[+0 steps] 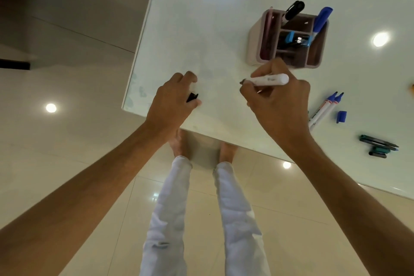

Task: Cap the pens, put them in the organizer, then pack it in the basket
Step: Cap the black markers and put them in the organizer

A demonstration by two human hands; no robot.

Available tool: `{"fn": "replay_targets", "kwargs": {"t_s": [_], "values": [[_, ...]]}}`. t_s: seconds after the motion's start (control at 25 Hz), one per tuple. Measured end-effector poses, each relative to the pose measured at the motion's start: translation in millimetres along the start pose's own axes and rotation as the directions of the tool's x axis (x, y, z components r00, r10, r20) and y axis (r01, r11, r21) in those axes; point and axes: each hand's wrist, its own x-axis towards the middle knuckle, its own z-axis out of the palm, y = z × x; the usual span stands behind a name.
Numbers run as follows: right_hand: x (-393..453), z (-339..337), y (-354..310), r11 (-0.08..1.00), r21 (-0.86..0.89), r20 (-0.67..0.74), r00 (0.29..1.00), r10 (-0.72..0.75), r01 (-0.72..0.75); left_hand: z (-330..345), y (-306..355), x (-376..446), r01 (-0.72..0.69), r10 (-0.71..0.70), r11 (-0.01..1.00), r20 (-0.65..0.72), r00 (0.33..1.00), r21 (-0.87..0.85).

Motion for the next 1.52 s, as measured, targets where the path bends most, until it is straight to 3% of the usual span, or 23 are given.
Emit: {"fn": "replay_targets", "kwargs": {"t_s": [0.12,0.24,0.28,0.32,0.4,0.44,0.64,0.92,1.04,1.16,1.24,1.36,1.52], "values": [[-16.9,-9.7,7.2,0.976,0.155,0.029,0.988,0.152,-0.155,2.2,1.8,-12.2,0.086,-0.089,0.995,-0.04,0.995,-0.055],[-25.4,-14.2,8.6,0.871,0.375,0.122,0.948,0.293,-0.317,-2.2,11.7,-11.9,0.315,-0.343,0.914,-0.072,0.936,-0.254],[-27.1,-15.9,8.9,0.815,0.453,0.148,0.931,0.332,-0.363,-6.1,17.3,-8.8,0.406,-0.444,0.833,-0.014,0.896,-0.376],[-28.1,-17.7,8.7,0.754,0.524,0.17,0.916,0.364,-0.397,-11.3,24.5,-5.8,0.496,-0.522,0.689,0.112,0.845,-0.528],[-29.5,-19.6,7.8,0.66,0.616,0.203,0.897,0.394,-0.429,-24.4,39.3,-2.4,0.606,-0.499,0.335,0.41,0.764,-0.721],[-29.7,-20.5,8.2,0.634,0.639,0.213,0.892,0.399,-0.437,-28.6,45.4,-1.8,0.624,-0.439,0.269,0.484,0.757,-0.733],[-30.5,-25.3,11.5,0.609,0.66,0.236,0.891,0.388,-0.44,-34.1,70.5,-2.3,0.604,-0.224,0.307,0.56,0.797,-0.736],[-32.1,-36.5,21.3,0.549,0.72,0.213,0.888,0.407,-0.424,-33.9,87.3,6.3,0.56,-0.145,0.463,0.564,0.813,-0.687],[-31.8,-35.5,23.4,0.605,0.664,0.284,0.896,0.34,-0.44,-31.1,102.6,7.0,0.535,-0.128,0.585,0.581,0.804,-0.61],[-25.1,-36.0,21.8,0.769,0.431,0.376,0.869,0.323,-0.472,-19.0,118.1,5.4,0.501,-0.233,0.711,0.507,0.83,-0.494],[-19.5,-38.6,17.6,0.831,0.336,0.373,0.873,0.314,-0.442,-13.9,125.9,2.9,0.551,-0.301,0.641,0.485,0.821,-0.534],[-12.9,-42.3,12.6,0.82,0.4,0.347,0.896,0.278,-0.41,-13.5,136.2,7.6,0.563,-0.33,0.541,0.457,0.826,-0.625],[-11.6,-46.4,17.1,0.752,0.514,0.267,0.91,0.317,-0.413,-12.6,152.3,28.9,0.506,-0.31,0.623,0.406,0.86,-0.596]]}}
